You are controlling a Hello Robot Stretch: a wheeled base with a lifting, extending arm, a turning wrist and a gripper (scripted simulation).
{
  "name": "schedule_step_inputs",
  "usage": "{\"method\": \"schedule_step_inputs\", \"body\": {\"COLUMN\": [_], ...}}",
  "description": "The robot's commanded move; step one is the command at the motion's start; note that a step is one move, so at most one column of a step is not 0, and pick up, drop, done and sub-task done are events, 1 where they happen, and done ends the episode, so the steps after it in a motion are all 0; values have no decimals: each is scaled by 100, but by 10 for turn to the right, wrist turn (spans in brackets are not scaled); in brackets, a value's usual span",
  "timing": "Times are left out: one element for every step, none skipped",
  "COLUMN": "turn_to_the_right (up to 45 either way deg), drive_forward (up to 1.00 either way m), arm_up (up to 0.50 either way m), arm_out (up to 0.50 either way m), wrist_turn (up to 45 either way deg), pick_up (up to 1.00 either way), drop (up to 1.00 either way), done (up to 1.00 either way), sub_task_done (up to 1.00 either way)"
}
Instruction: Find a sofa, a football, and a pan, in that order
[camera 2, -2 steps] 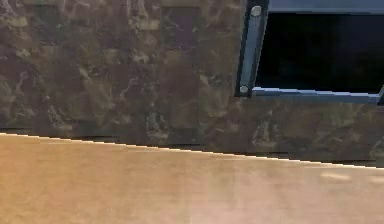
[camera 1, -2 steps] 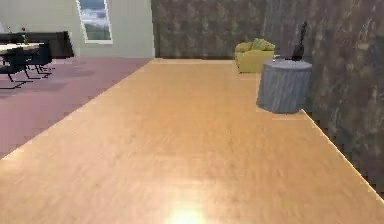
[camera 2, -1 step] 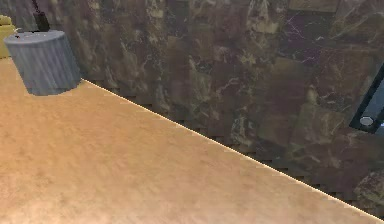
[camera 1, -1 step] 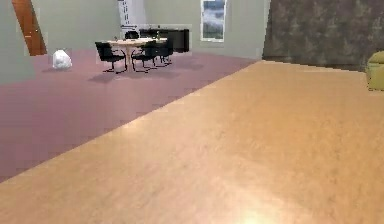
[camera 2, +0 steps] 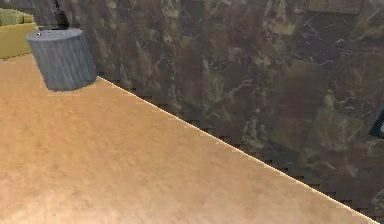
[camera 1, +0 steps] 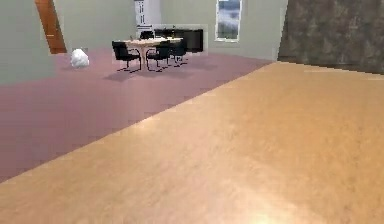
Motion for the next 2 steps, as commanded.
{"method": "schedule_step_inputs", "body": {"turn_to_the_right": [0, -270], "drive_forward": [35, 0], "arm_up": [0, 0], "arm_out": [0, 0], "wrist_turn": [0, 0], "pick_up": [0, 0], "drop": [0, 0], "done": [0, 0], "sub_task_done": [0, 0]}}
